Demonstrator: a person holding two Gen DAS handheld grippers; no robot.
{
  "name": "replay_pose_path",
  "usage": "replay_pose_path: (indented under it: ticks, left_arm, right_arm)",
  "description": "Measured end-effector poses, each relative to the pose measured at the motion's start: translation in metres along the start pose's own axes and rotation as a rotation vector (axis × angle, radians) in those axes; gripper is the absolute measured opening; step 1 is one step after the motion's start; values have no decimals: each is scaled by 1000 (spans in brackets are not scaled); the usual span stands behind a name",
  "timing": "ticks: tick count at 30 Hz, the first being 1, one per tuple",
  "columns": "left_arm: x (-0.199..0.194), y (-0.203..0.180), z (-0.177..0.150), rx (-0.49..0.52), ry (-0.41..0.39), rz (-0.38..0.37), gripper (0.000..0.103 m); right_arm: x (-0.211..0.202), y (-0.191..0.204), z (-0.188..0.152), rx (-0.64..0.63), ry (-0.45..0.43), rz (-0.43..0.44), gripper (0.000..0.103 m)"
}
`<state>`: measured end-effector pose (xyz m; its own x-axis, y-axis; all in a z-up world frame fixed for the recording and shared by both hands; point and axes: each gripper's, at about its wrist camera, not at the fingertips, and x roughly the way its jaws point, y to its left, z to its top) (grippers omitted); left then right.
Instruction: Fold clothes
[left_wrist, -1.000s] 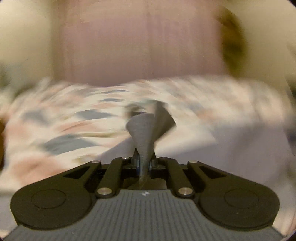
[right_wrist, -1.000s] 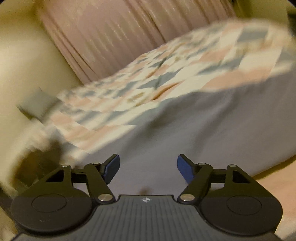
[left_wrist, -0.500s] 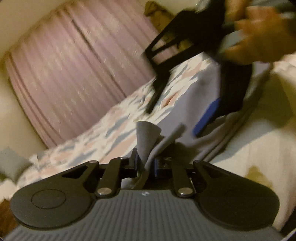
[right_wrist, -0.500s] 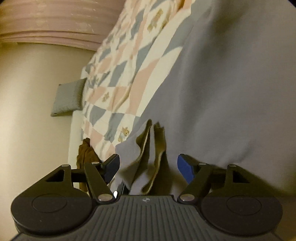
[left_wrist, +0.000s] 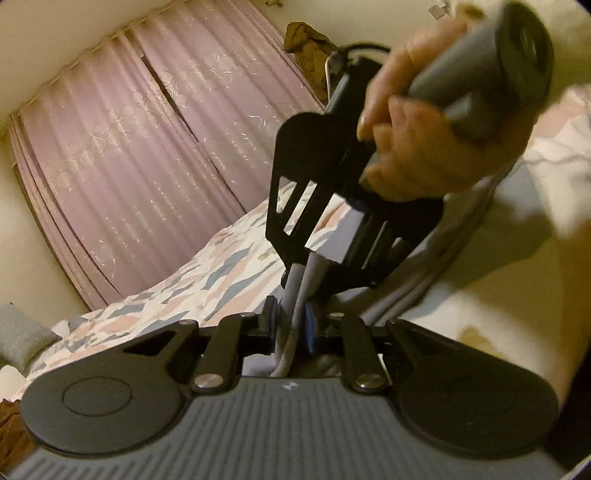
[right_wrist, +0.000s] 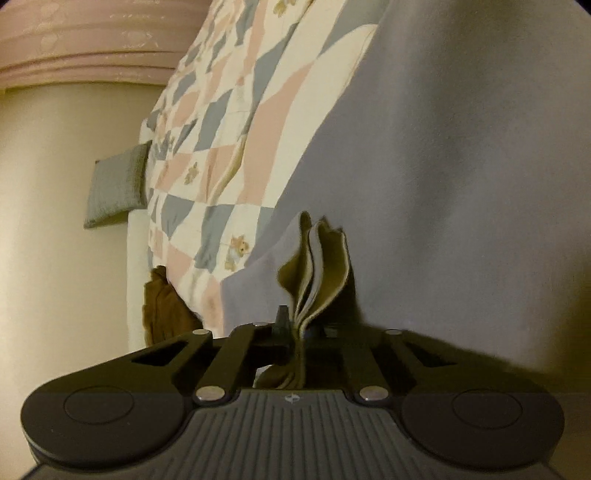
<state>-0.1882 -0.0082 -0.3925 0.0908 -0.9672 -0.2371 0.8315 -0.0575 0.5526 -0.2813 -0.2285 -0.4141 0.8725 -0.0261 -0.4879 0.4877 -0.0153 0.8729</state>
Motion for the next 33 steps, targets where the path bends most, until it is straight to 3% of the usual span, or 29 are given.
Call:
replay_pose_path:
  ticks: [4, 8, 13, 20, 23, 33]
  left_arm:
    - [-17, 33, 9, -189, 73, -13, 16]
    - [-23, 70, 20, -322, 173, -12, 17]
    - [2, 84, 42, -417, 229, -122, 20]
    - [56, 43, 69, -389, 264, -312, 20]
    - [85, 22, 77, -323, 294, -384, 22]
    - [126, -9, 91, -248, 336, -427, 22]
  right_arm:
    - [-25, 11, -6, -140, -86, -10, 6]
    - [-85, 11, 1, -247, -202, -50, 6]
    - [-182, -17, 13, -290, -347, -157, 6]
    - [-278, -72, 25, -245, -443, -268, 6]
    - [-303, -97, 36, -196, -439, -261, 6]
    - [-362, -141, 72, -173, -465, -293, 5]
